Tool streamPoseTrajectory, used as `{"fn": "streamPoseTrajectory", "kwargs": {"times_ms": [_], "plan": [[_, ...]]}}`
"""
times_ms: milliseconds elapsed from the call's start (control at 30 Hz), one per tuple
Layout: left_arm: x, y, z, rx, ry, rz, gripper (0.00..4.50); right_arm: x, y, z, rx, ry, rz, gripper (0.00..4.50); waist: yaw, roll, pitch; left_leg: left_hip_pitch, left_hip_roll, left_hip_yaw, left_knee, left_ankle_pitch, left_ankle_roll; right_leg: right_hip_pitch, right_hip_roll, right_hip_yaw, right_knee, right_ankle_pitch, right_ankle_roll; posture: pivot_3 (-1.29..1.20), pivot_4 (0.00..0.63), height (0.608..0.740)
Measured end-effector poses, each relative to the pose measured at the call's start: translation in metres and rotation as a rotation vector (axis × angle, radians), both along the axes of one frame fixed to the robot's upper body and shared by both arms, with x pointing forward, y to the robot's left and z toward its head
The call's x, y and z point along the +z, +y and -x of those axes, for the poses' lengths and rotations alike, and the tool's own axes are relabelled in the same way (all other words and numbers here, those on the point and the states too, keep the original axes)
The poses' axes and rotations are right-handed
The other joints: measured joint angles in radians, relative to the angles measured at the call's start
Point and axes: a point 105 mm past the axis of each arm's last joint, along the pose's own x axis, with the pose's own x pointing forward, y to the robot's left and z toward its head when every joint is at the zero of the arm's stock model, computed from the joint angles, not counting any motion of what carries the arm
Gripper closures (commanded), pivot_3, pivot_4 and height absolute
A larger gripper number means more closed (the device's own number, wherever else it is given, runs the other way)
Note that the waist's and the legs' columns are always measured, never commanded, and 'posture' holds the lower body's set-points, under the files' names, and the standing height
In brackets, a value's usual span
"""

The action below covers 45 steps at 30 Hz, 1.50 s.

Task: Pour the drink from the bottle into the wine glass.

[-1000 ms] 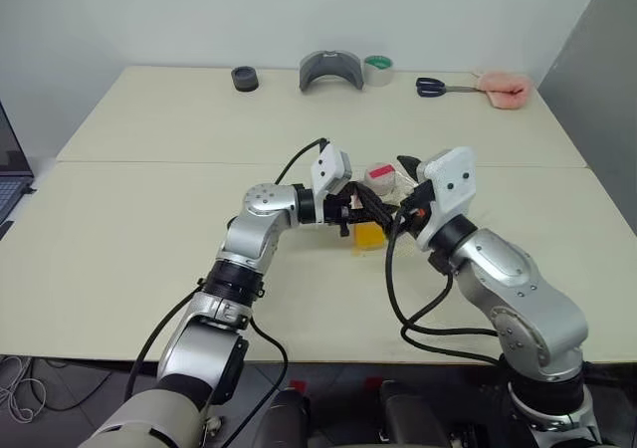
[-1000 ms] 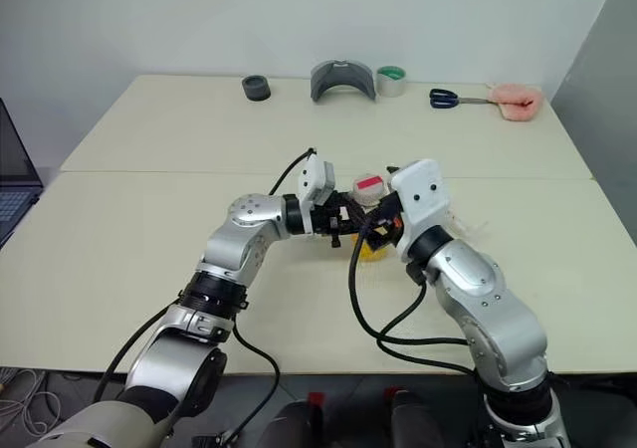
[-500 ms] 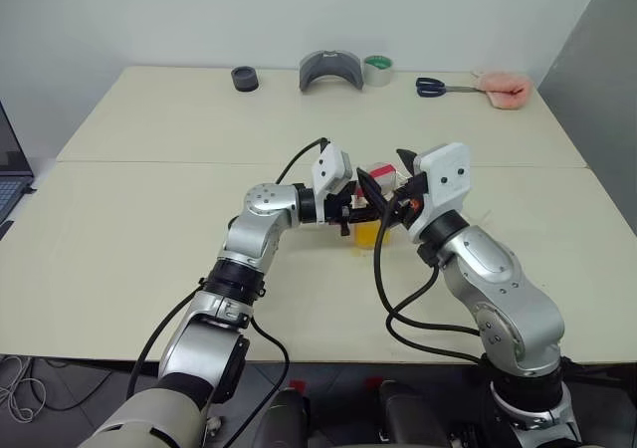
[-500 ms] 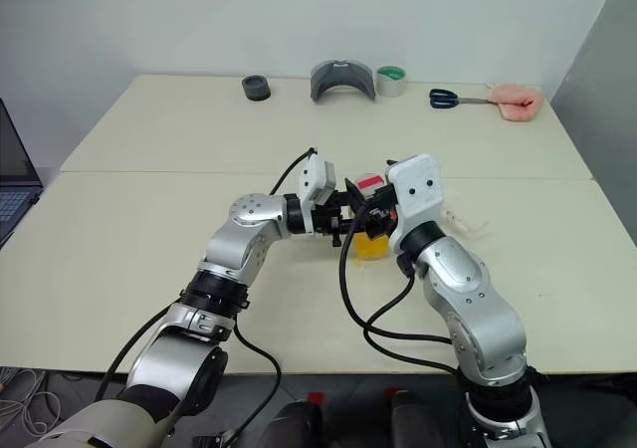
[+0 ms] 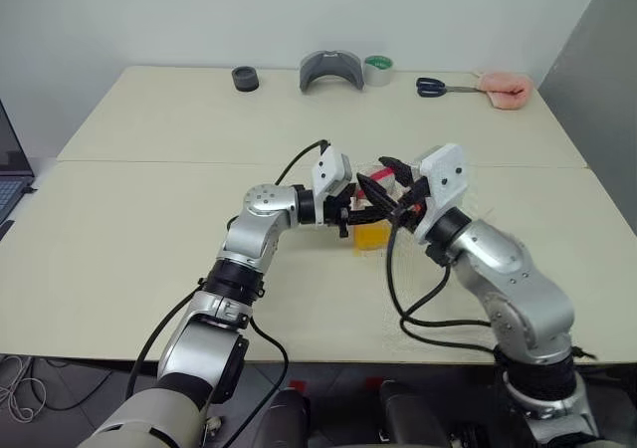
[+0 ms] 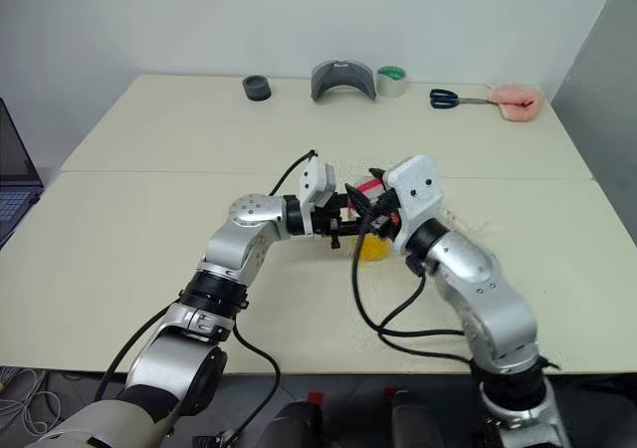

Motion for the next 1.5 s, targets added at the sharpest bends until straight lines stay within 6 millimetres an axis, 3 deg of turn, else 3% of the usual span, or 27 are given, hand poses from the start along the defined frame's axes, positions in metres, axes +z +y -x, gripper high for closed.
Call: {"fn": "streamPoseTrajectory", "kwargs": {"times_ms": [133, 367, 533, 633, 833, 1000, 1200, 1500], "plan": [[-0.004, -0.008, 0.008, -0.064, -0.002, -0.026, 2.76, 0.005, -0.02, -0.001, 0.27, 0.071, 0.18, 2.63, 0.0, 0.0, 0.0, 0.0, 0.0, 0.0, -0.001, 0.0, 0.0, 0.001, 0.0, -0.001, -0.001, 0.0, 0.0, 0.0, 0.15, 0.74], [-0.005, -0.01, 0.011, -0.093, -0.016, -0.036, 2.76, 0.008, -0.025, -0.004, 0.408, 0.118, 0.212, 2.63, -0.007, 0.0, 0.0, 0.0, 0.001, 0.0, 0.0, -0.001, 0.001, 0.0, 0.0, 0.0, 0.0, 0.0, 0.0, 0.0, 0.15, 0.74], [0.002, 0.0, 0.007, -0.056, -0.032, -0.016, 2.76, 0.002, -0.025, -0.007, 0.401, 0.154, 0.196, 0.84, -0.007, 0.0, 0.0, 0.0, 0.001, 0.0, 0.0, 0.0, 0.001, 0.0, 0.0, 0.0, 0.0, 0.0, 0.0, 0.0, 0.15, 0.74], [0.009, 0.003, 0.005, -0.039, -0.051, 0.001, 2.77, 0.003, -0.028, -0.009, 0.36, 0.16, 0.168, 0.0, -0.004, 0.0, 0.0, 0.0, 0.0, -0.001, 0.0, 0.0, 0.001, 0.0, -0.001, 0.0, 0.0, 0.0, 0.0, 0.0, 0.15, 0.74], [0.011, 0.002, 0.006, -0.042, -0.057, 0.006, 2.77, 0.019, -0.034, 0.009, 0.287, 0.101, 0.101, 0.0, 0.004, 0.0, 0.0, -0.001, 0.0, -0.001, 0.0, 0.0, 0.001, 0.0, -0.001, -0.001, -0.001, 0.0, 0.0, 0.0, 0.15, 0.74], [0.011, 0.002, 0.005, -0.033, -0.058, 0.01, 2.77, 0.016, -0.022, 0.023, 0.207, 0.047, 0.05, 0.0, -0.001, 0.0, 0.0, 0.0, 0.001, 0.0, 0.0, 0.0, 0.001, 0.0, 0.0, 0.0, 0.0, 0.0, 0.0, 0.0, 0.15, 0.74], [0.011, 0.001, 0.005, -0.028, -0.056, 0.014, 2.77, 0.019, -0.009, 0.013, 0.108, 0.002, 0.019, 0.0, 0.001, 0.0, 0.0, 0.0, 0.0, 0.0, 0.0, 0.0, 0.001, 0.0, 0.0, 0.0, 0.0, 0.0, 0.0, 0.0, 0.15, 0.74], [0.011, 0.001, 0.005, -0.027, -0.045, 0.012, 2.77, 0.016, -0.018, -0.002, 0.008, -0.016, 0.037, 0.0, 0.002, 0.0, 0.0, 0.0, 0.0, 0.0, 0.0, 0.0, 0.001, 0.0, 0.0, 0.0, 0.0, 0.0, 0.0, 0.0, 0.15, 0.74]]}}
